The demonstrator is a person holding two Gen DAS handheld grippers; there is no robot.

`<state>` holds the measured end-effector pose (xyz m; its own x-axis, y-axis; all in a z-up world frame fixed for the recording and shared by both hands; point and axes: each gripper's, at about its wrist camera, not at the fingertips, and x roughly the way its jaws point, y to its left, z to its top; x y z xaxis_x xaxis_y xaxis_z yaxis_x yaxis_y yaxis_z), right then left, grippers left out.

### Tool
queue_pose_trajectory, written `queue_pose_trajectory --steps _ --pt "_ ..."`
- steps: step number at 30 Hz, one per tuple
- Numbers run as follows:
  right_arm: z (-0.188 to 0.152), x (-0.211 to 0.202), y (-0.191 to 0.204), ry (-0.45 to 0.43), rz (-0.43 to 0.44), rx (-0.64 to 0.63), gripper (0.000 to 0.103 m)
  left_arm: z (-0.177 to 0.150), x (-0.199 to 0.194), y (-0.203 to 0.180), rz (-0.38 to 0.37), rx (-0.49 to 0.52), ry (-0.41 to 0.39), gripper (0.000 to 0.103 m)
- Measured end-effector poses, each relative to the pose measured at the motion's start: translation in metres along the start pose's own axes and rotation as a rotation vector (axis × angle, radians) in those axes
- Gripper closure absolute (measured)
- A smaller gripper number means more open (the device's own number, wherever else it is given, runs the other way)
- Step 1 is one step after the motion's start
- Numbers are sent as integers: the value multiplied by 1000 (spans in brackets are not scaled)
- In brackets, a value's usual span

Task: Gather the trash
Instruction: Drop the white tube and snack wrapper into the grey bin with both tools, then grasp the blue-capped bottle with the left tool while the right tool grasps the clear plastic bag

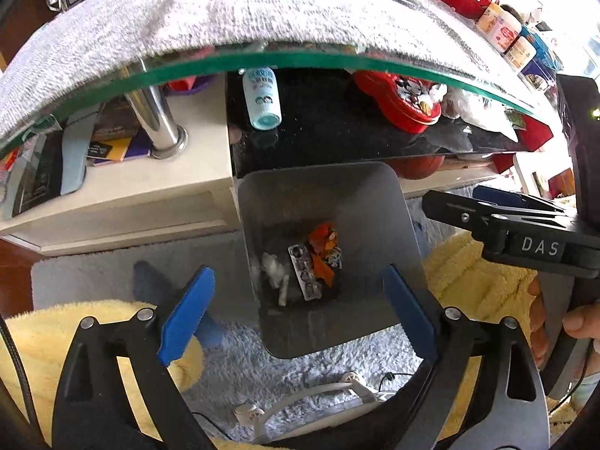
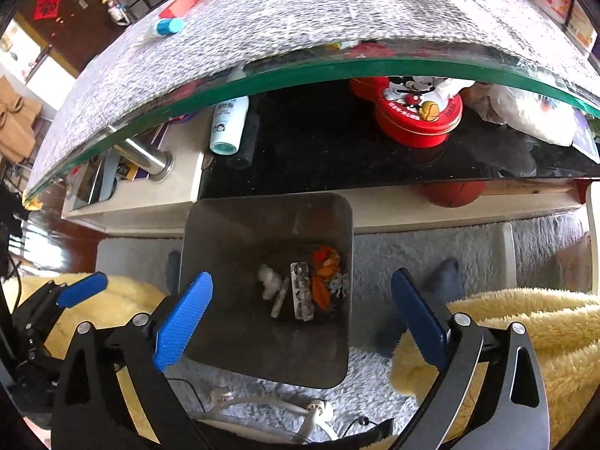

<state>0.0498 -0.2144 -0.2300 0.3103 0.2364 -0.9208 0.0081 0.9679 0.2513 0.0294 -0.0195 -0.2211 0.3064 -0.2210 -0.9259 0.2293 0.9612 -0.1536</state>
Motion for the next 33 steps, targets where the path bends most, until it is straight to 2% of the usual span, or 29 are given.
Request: queue_pose_trajectory --steps 11,18,27,33 --pt "28 -52 -6 -134 -13 7 6 22 -38 7 5 -14 -89 14" --pt "50 -67 -3 -180 -18 -1 6 44 -52 8 6 -15 -125 14" --pt "94 -78 3 -242 -25 -24 6 88 -57 10 21 0 -176 14" --pt "133 -76 9 -263 -21 -35 6 125 -44 20 23 -4 -168 14"
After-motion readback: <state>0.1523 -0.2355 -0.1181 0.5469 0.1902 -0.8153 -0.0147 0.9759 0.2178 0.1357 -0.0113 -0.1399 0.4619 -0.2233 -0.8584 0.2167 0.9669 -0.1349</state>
